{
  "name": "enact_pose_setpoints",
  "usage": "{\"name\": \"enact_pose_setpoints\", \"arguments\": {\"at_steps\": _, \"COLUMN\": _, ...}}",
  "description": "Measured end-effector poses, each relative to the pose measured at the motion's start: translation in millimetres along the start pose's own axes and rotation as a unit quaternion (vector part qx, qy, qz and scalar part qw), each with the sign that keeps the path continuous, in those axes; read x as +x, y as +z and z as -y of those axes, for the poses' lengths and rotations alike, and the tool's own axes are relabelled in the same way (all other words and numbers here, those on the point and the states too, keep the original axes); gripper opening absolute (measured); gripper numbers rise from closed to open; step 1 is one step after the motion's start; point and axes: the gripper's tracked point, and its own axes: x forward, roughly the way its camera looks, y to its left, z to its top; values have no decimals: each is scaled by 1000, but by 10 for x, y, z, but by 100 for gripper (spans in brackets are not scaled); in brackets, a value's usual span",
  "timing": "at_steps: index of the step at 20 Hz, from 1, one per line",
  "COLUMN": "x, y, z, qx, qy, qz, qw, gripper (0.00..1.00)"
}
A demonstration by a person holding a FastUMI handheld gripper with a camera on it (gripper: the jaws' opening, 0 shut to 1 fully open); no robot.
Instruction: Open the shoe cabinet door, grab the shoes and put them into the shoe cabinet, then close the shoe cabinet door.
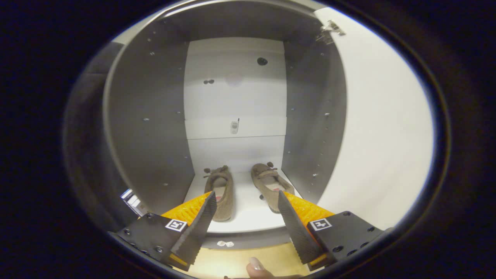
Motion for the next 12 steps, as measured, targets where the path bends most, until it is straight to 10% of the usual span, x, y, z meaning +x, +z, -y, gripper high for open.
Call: {"name": "enact_pose_setpoints", "arguments": {"at_steps": 12, "x": -2288, "y": -141, "z": 680, "qx": 63, "qy": -37, "qz": 58, "qw": 996, "gripper": 98}}
